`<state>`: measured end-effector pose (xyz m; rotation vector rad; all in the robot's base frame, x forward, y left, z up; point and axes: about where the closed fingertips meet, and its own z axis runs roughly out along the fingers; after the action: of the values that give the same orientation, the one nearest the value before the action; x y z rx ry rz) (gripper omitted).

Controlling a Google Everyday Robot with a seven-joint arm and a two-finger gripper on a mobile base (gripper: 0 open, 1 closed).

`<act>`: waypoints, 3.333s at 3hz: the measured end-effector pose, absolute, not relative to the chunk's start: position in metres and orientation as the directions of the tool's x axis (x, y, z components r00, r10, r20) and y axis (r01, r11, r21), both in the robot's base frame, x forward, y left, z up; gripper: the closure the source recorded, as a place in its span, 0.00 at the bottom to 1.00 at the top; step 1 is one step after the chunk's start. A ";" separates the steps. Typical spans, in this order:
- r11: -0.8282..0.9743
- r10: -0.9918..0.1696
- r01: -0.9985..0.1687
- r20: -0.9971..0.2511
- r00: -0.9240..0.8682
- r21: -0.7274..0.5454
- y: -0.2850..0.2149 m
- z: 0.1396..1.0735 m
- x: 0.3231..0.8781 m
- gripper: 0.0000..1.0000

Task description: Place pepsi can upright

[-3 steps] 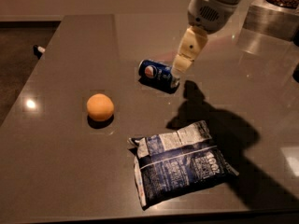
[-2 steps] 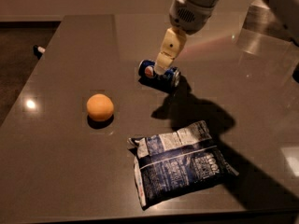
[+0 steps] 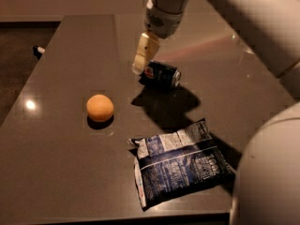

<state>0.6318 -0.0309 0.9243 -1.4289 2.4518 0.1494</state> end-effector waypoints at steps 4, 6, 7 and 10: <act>0.467 -0.858 -0.884 -0.224 -0.461 0.032 -0.023 0.862 0.647 0.37; 0.366 -0.892 -0.930 -0.273 -0.360 0.030 -0.010 0.890 0.647 0.82; 0.316 -0.872 -0.949 -0.393 -0.291 0.001 -0.009 0.929 0.652 1.00; 0.423 -0.450 -0.906 -0.865 -0.221 0.011 -0.039 0.974 0.672 1.00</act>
Offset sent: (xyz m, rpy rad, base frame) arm 0.0179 0.0068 -0.0617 -0.0553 0.0983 -0.0197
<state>0.6716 -0.0392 0.9744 -1.1613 1.8372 0.6830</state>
